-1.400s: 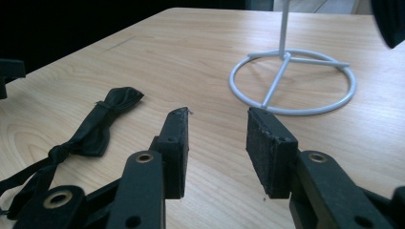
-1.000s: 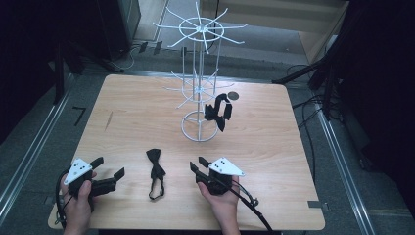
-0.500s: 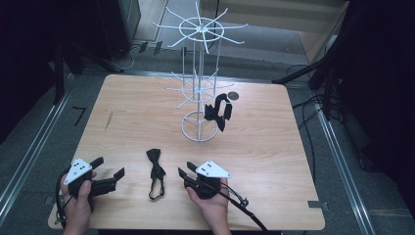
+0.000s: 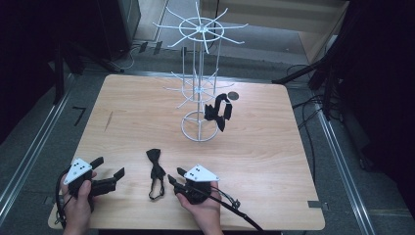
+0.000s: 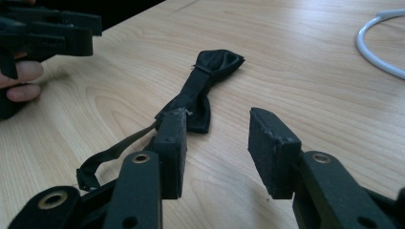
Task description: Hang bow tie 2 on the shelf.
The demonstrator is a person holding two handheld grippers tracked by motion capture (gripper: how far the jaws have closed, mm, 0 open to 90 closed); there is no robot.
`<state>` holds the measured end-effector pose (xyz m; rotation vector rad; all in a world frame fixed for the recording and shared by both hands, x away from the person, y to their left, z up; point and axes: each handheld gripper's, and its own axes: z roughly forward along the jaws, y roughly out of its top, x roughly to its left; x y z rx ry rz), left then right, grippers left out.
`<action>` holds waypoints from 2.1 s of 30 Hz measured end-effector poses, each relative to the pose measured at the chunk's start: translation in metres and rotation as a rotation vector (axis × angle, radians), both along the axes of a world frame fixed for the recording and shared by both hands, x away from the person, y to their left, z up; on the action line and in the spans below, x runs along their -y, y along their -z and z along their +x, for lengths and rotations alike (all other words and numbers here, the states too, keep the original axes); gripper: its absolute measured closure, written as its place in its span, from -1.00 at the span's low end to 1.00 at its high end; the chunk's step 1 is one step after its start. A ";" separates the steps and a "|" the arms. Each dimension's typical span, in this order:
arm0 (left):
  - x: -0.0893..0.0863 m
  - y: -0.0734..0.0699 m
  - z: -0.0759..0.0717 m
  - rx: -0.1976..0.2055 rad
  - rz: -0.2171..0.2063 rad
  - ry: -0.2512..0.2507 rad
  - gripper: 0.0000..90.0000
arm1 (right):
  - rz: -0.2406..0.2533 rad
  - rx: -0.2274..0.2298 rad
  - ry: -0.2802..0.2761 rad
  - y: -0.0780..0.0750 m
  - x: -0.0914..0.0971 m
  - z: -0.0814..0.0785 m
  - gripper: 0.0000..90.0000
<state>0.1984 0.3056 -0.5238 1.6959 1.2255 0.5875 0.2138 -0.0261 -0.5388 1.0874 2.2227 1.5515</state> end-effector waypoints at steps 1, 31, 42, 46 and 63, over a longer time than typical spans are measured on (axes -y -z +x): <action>0.000 0.000 0.000 -0.001 0.000 0.000 -0.81 | -0.003 0.001 -0.004 0.000 -0.001 -0.001 0.29; 0.000 0.000 0.000 -0.002 0.001 -0.001 -0.81 | -0.143 -0.050 -0.045 0.001 -0.026 -0.006 0.59; 0.000 0.000 0.000 -0.003 0.000 -0.001 -0.81 | -0.203 -0.063 -0.023 0.002 -0.023 -0.004 0.93; 0.000 0.000 0.000 -0.003 -0.001 -0.001 -0.81 | -0.196 -0.036 0.004 0.001 -0.020 -0.005 1.00; 0.000 0.000 0.000 -0.004 -0.002 -0.004 -0.81 | -0.134 0.037 0.047 0.000 -0.011 -0.010 1.00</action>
